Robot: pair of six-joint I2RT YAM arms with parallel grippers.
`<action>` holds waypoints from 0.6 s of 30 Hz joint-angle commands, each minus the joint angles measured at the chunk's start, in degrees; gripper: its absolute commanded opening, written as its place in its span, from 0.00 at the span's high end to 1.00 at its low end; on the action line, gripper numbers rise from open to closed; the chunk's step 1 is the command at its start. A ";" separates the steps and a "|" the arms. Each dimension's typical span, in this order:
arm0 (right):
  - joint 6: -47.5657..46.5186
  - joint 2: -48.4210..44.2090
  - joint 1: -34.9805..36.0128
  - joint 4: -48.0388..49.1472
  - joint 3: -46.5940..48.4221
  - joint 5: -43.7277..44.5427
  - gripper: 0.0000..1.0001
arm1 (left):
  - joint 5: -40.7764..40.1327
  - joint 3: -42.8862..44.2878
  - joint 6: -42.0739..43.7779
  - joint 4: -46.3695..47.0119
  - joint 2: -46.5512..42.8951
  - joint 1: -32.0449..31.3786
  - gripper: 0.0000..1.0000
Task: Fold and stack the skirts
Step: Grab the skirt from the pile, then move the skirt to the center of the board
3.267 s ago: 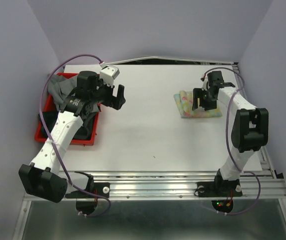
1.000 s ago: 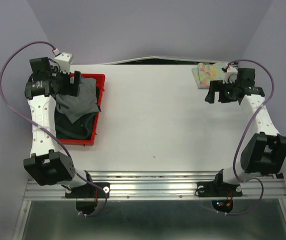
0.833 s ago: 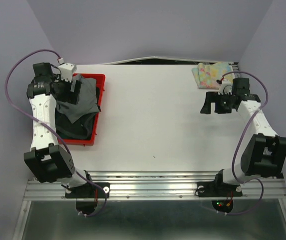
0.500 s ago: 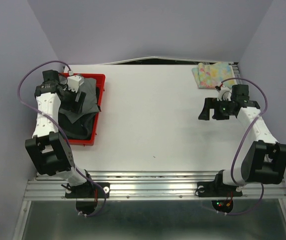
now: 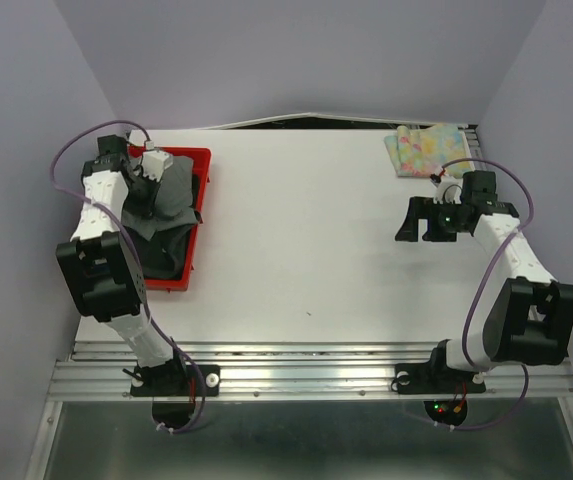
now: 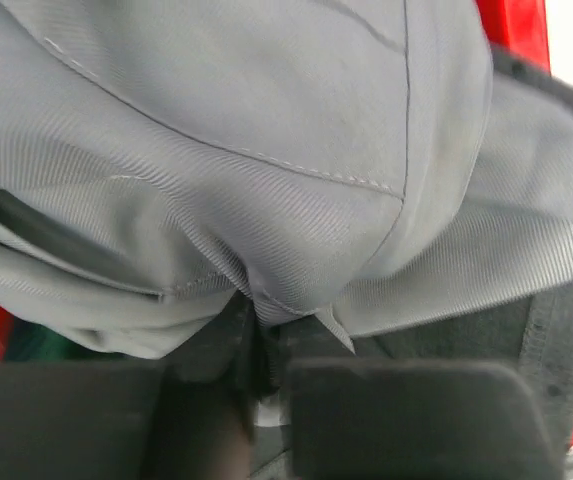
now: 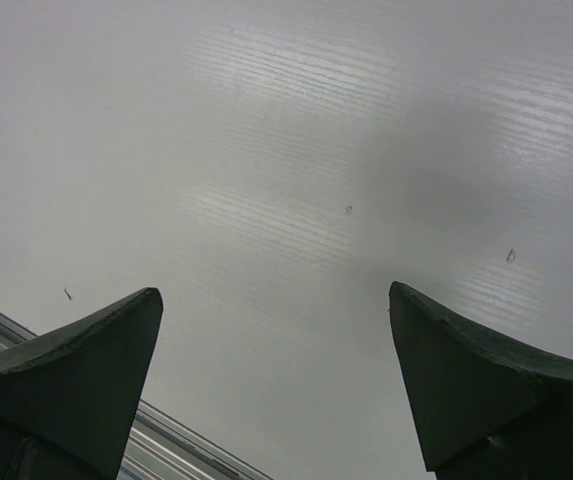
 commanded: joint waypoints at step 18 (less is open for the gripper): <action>0.59 -0.85 0.41 2.20 6.56 -6.92 0.00 | 20.98 44.78 -15.74 0.42 -8.72 -18.18 1.00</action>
